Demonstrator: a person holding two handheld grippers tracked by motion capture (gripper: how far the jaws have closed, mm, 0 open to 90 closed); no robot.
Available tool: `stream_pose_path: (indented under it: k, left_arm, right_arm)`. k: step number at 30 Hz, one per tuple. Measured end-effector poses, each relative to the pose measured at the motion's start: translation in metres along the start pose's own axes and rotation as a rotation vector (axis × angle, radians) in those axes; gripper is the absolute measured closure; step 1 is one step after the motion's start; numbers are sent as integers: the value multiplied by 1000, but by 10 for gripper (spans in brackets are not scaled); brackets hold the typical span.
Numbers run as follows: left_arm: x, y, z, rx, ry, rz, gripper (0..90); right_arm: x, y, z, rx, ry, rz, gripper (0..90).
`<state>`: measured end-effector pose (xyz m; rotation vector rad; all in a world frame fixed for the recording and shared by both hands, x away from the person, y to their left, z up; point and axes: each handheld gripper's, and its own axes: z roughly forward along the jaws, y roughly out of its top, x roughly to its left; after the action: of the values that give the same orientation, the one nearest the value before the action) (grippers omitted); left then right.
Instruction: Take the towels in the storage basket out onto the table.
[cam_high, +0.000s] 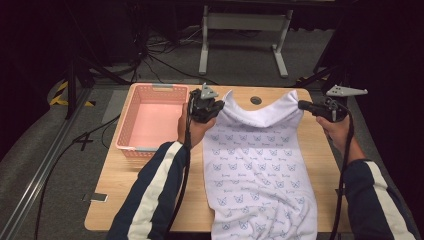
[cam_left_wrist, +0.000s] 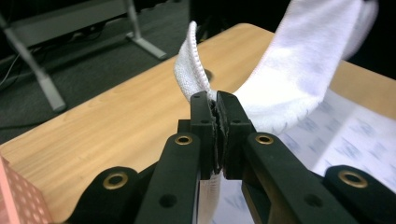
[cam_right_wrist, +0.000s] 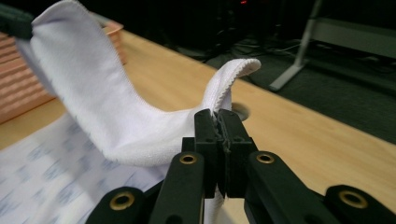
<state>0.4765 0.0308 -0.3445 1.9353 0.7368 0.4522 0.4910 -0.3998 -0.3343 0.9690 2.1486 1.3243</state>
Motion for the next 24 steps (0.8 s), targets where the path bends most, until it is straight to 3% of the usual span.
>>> stream_pose_path:
  k: [2,3,4,5,6,9,11,14,15,16,17,18,19,20,21,22,24]
  left_arm:
    - [-13,-12,-16,-3,-35,15,863]
    - [-26,-26,-30,5,-77,33,863]
    - [-26,-26,-30,5,-77,33,863]
    - [-40,-42,-44,15,-126,51,863]
    - [-40,-42,-44,15,-126,51,862]
    - [-61,-70,-59,45,-204,87,861]
    - [-75,-89,-64,75,-254,77,861]
    - [-91,-113,-63,150,-309,89,860]
    - [-91,-113,-63,150,-309,89,860]
    - [-101,-129,-60,227,-322,120,859]
    - [-103,-135,-59,255,-318,140,860]
    - [-103,-135,-59,255,-318,140,860]
    - [-104,-139,-58,275,-314,158,860]
    - [-104,-143,-56,310,-305,182,859]
    - [-104,-149,-50,342,-286,183,860]
    - [-103,-151,-47,367,-274,184,860]
    - [-101,-153,-43,363,-275,191,861]
  right_arm:
    - [18,-14,-19,19,67,-36,868]
    - [25,-18,-25,25,94,-58,868]
    - [25,-18,-25,25,94,-58,868]
    - [38,-30,-41,29,140,-75,867]
    - [38,-30,-41,29,140,-75,867]
    - [56,-48,-60,67,202,-130,867]
    - [68,-66,-73,102,270,-147,866]
    - [82,-90,-82,172,328,-170,865]
    - [88,-101,-83,217,338,-192,865]
    - [93,-112,-84,246,352,-196,865]
    - [97,-120,-84,274,370,-194,865]
    - [97,-120,-84,274,370,-194,865]
    - [101,-127,-83,314,372,-221,864]
    - [104,-132,-82,342,372,-230,864]
    - [107,-141,-79,367,376,-217,864]
    - [108,-144,-77,393,359,-236,864]
    - [108,-145,-74,402,350,-228,864]
